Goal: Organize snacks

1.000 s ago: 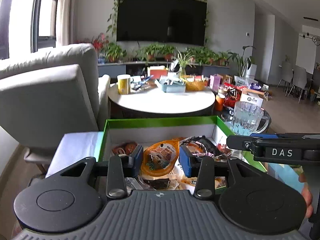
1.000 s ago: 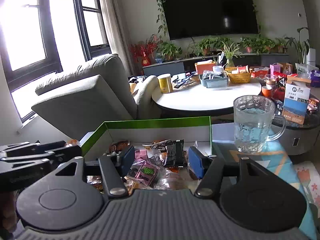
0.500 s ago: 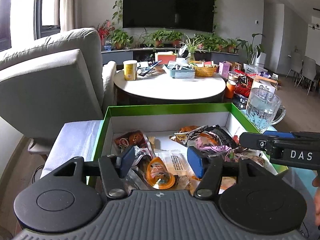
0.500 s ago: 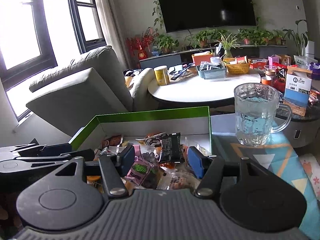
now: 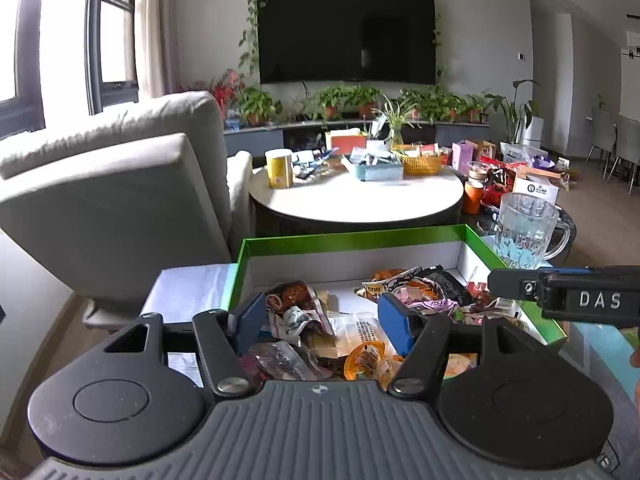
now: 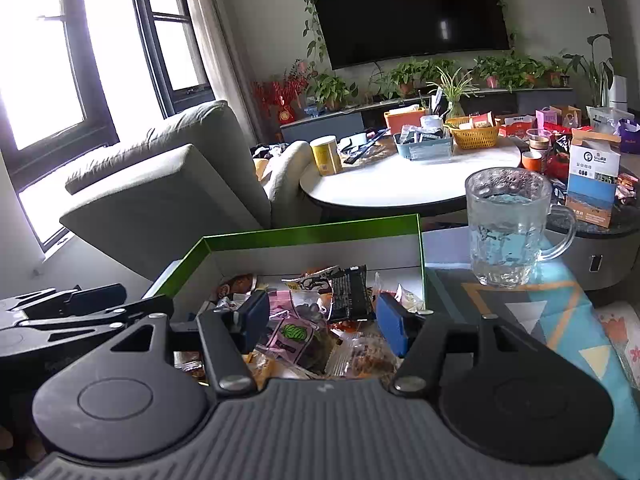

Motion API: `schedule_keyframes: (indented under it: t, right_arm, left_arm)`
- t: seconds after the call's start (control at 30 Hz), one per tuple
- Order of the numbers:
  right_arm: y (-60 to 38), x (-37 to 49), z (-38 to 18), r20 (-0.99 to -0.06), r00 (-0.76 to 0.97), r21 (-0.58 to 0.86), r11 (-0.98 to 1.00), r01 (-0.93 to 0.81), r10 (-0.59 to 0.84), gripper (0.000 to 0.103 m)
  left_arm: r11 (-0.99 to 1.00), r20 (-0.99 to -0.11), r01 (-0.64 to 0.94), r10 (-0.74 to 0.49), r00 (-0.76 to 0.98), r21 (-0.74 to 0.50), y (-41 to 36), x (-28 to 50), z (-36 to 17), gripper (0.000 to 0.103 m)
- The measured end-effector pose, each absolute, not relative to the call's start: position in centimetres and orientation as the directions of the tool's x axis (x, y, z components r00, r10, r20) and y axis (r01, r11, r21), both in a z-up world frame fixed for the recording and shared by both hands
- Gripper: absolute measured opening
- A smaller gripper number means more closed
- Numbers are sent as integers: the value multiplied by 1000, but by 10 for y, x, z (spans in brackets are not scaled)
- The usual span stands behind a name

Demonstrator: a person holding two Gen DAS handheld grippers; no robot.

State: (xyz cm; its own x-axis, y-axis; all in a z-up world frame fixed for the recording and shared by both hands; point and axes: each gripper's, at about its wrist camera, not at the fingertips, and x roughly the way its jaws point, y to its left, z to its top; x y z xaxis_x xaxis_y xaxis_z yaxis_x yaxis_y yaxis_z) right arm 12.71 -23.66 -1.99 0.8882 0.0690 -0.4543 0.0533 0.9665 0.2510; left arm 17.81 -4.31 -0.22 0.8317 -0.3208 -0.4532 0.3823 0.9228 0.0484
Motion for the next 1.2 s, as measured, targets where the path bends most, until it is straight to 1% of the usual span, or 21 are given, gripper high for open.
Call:
schedule_keyframes:
  t: [0.17,0.23,0.3,0.43,0.5,0.67,0.77,0.87,1.07,1.2]
  right_arm:
    - [-240,109,-7,-424,905,256,964,72,44,61]
    - [-242,101,1,-405,913,262,962,80,34,61]
    - [-244,91,10,-379,925,274,957,90,21,61]
    - [-244,72,24,-324,946,283,954,99,-2,61]
    - [-241,66,29,-312,950,276,957,92,-2,61]
    - [-235,50,33,-287,958,262,962,83,-5,61]
    - [-231,42,34,-270,963,273,959,82,-5,61]
    - [-228,36,32,-276,961,287,955,73,9,61]
    - [-217,22,14,-326,945,283,956,76,21,61]
    - [-209,13,4,-351,936,264,961,88,11,61]
  left_arm:
    - [933,-434,357,-300,850,54,-36,161,11,60]
    - [936,-414,348,-296,861,54,-35,155,19,61]
    - [940,-384,337,-291,876,57,-33,146,28,65]
    - [942,-337,328,-288,896,66,-32,127,43,66]
    - [944,-325,322,-283,902,73,-32,119,47,67]
    - [959,-304,266,-225,926,101,-33,103,55,67]
    - [969,-309,229,-191,932,91,-31,95,55,68]
    - [975,-331,214,-183,926,60,-27,88,51,69]
    - [986,-377,161,-129,917,53,-23,73,35,69]
    - [985,-396,164,-132,909,48,-18,60,27,69]
